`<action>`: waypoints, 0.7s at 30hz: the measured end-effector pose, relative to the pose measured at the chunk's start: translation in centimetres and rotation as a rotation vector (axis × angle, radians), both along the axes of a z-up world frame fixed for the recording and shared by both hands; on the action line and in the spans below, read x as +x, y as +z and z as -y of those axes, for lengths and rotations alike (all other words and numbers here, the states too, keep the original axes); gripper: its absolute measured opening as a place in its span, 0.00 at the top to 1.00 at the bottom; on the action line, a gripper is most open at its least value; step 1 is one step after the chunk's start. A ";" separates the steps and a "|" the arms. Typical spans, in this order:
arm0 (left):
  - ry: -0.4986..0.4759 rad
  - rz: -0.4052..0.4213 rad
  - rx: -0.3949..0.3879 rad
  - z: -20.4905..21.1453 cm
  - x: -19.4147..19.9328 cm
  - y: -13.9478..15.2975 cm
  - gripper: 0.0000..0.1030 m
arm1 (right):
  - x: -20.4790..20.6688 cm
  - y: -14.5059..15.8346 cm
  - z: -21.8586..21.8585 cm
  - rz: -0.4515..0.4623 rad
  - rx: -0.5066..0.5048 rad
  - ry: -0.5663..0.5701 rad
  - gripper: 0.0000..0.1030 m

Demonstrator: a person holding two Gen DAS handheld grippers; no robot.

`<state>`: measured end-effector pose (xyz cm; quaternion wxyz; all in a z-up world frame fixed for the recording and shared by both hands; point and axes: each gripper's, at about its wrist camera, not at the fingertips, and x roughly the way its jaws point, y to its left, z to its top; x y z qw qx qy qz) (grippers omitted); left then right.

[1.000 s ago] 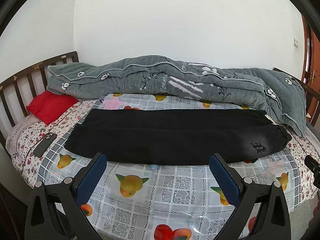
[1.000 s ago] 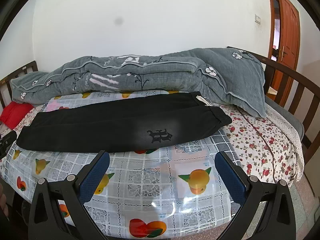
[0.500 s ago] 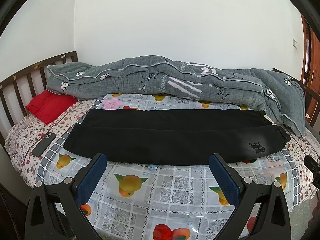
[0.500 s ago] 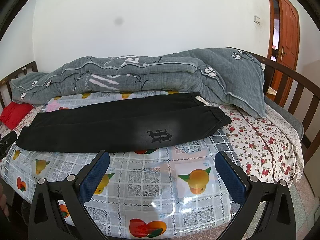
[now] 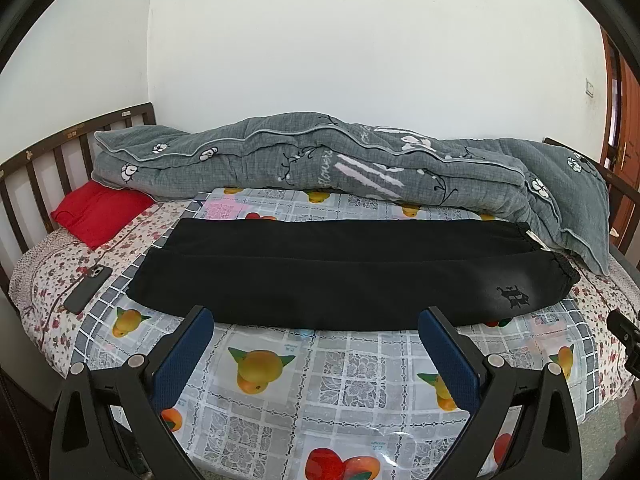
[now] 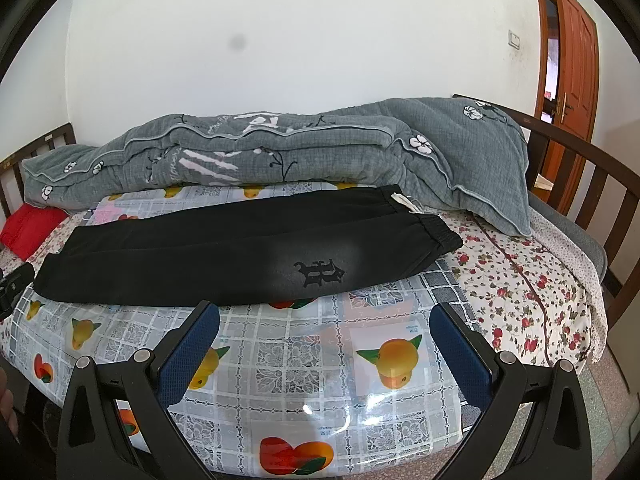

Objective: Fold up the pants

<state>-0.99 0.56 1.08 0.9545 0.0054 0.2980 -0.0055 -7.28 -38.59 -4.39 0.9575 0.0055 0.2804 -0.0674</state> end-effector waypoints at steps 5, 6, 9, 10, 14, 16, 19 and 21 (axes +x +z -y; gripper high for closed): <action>-0.004 0.004 -0.002 0.0 0.0 0.1 0.00 | 0.0 -0.1 0.1 0.001 0.001 0.000 0.00; -0.005 0.006 -0.001 0.0 0.0 0.2 0.00 | 0.0 0.0 -0.1 0.002 0.001 -0.001 0.00; -0.005 0.009 0.000 0.0 0.2 0.3 0.00 | 0.0 -0.1 0.0 0.001 -0.003 -0.001 0.00; -0.006 0.009 -0.001 0.1 0.1 0.3 0.00 | -0.1 -0.1 0.1 0.002 -0.002 -0.001 0.00; -0.011 -0.002 0.004 0.9 1.0 0.2 0.00 | 0.3 0.0 -0.1 0.009 -0.006 -0.002 0.00; -0.006 -0.012 0.007 1.0 1.5 -0.3 0.00 | 0.8 -0.3 0.0 0.006 -0.005 -0.006 0.00; -0.001 -0.034 -0.019 0.5 2.5 -1.7 0.00 | 1.8 -1.5 0.2 -0.010 0.011 -0.005 0.00; 0.001 -0.051 -0.041 -0.1 3.3 -3.0 0.00 | 2.7 -2.6 0.4 -0.029 0.011 -0.011 0.00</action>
